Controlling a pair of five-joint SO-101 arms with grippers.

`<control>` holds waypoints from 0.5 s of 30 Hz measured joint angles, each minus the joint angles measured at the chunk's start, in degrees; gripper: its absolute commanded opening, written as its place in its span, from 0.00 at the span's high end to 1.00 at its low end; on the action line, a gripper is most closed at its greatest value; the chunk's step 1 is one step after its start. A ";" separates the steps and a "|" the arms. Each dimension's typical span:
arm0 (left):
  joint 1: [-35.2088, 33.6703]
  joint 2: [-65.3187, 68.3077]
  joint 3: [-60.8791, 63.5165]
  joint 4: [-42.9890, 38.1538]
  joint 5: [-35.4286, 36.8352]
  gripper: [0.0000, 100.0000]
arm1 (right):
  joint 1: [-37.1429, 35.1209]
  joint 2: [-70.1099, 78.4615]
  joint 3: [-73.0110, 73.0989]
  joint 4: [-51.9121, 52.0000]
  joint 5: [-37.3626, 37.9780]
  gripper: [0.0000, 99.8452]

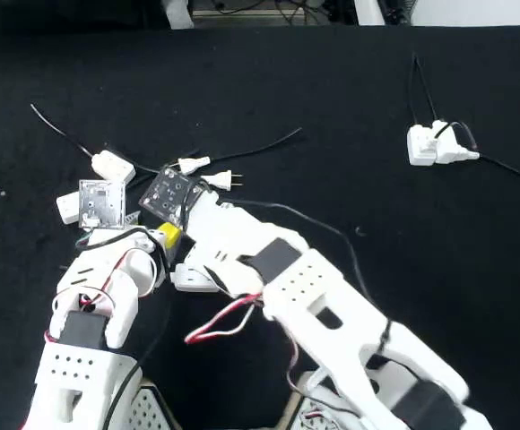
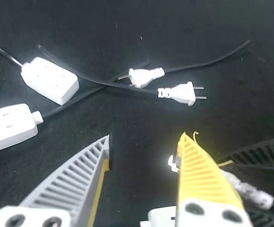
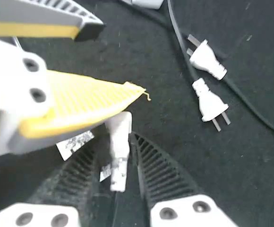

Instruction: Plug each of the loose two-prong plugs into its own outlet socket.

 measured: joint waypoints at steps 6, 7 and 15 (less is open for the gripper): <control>0.09 0.09 0.00 -0.35 0.00 0.77 | -0.35 -2.99 0.00 2.55 0.09 0.99; 0.09 0.09 0.00 -0.35 0.00 0.77 | -0.44 -2.99 0.00 2.55 0.09 0.99; 0.09 0.09 0.00 -0.35 0.00 0.77 | -0.44 -2.99 0.00 2.55 -1.41 0.99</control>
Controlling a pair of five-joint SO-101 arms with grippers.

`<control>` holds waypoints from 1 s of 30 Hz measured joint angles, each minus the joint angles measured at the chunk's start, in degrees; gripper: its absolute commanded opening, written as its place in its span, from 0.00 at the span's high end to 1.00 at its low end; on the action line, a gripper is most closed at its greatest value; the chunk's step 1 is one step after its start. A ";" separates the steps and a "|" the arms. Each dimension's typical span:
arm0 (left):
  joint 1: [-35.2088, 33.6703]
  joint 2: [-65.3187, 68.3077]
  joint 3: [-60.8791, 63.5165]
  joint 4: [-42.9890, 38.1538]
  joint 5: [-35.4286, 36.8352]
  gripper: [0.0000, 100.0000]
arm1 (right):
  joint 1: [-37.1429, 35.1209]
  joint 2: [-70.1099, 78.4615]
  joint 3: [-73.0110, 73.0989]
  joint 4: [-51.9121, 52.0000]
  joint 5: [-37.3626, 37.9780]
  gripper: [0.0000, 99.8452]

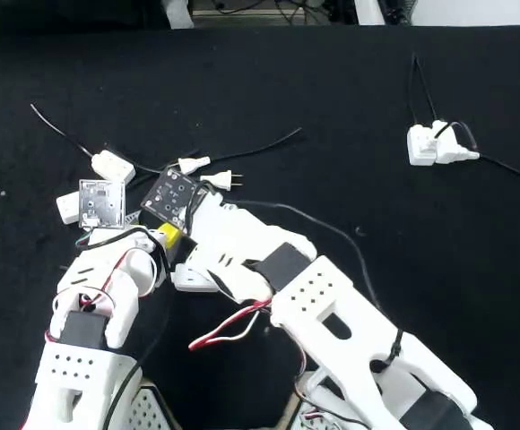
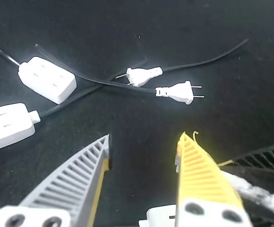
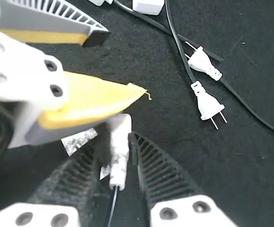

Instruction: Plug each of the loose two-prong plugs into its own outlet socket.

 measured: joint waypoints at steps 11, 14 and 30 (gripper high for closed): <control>0.00 -0.26 0.35 0.00 0.00 0.77 | 0.00 0.00 0.00 0.00 -0.53 0.99; 0.00 -0.26 0.35 0.00 0.00 0.77 | 0.00 0.00 0.00 0.00 -0.53 0.99; 0.00 -0.53 1.67 -0.09 0.00 0.77 | 0.00 0.00 0.00 0.00 -0.53 0.99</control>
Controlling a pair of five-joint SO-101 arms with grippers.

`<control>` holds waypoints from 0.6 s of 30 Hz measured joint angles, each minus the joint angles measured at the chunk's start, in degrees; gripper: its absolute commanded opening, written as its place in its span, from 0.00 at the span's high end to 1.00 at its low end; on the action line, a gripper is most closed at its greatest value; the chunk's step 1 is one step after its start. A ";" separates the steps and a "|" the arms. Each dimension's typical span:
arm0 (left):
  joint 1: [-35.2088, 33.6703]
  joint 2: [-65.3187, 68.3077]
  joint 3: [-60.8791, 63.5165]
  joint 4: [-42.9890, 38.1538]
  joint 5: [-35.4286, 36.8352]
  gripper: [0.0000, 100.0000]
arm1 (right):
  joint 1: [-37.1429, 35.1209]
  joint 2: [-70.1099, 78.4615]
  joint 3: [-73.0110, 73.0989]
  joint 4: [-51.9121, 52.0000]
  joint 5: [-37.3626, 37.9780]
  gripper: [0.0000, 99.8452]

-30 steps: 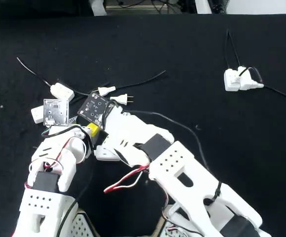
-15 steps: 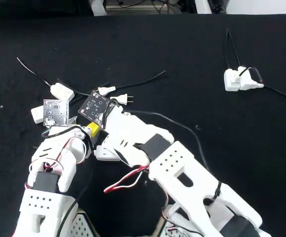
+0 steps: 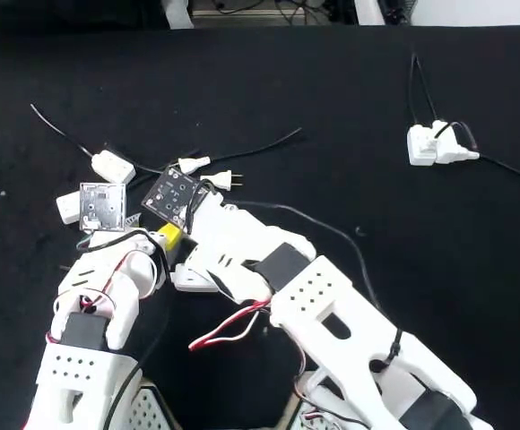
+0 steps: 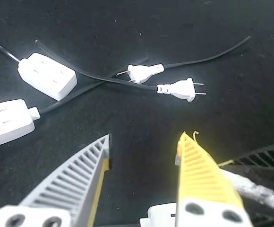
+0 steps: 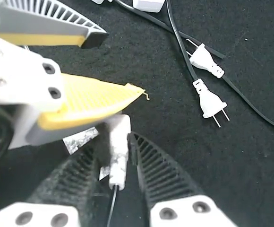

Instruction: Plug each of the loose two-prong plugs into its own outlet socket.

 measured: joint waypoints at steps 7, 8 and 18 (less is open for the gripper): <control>-1.85 0.44 0.18 0.09 -0.09 0.77 | -0.09 -0.44 -0.09 0.88 -2.02 0.99; -3.25 0.70 0.18 0.18 -0.09 0.77 | 0.09 -0.70 -0.09 1.23 -3.60 0.99; -16.79 0.62 -0.70 3.34 7.12 0.77 | 1.76 0.62 -0.09 6.68 -13.80 0.99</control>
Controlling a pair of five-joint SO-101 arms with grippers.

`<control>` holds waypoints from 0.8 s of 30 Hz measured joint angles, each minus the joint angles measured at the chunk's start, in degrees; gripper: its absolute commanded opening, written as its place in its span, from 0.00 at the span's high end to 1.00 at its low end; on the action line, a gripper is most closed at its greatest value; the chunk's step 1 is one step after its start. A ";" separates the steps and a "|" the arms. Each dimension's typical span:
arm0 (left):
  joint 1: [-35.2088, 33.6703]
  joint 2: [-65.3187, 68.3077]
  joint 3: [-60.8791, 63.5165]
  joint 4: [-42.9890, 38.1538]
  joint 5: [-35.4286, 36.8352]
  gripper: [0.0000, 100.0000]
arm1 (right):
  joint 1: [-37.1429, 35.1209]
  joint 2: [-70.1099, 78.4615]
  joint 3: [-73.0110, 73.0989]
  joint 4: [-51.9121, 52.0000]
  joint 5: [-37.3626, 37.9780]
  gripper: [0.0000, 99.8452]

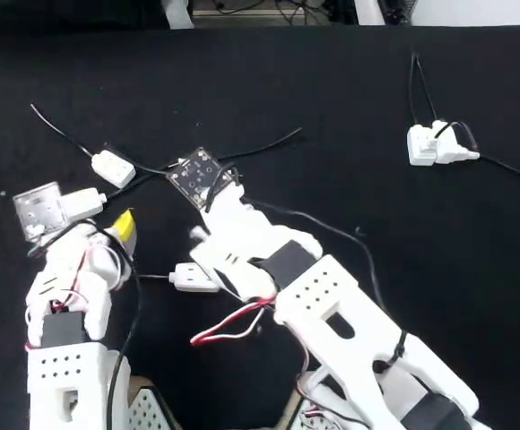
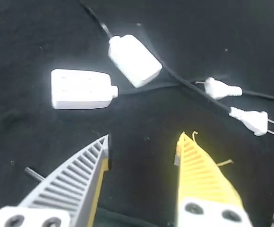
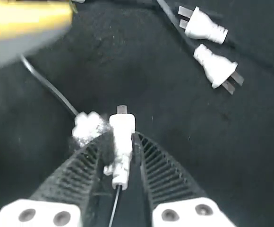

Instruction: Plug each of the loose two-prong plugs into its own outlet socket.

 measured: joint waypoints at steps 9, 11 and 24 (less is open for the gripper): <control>-0.44 0.00 0.00 -0.26 0.88 0.77 | 0.00 10.81 -11.25 18.73 -3.52 0.99; -0.70 0.00 0.00 -1.41 0.88 0.77 | 0.00 14.15 -14.95 21.10 -7.47 0.99; -0.70 0.00 0.00 -3.16 0.88 0.77 | -5.54 24.53 -24.88 27.69 -11.78 0.99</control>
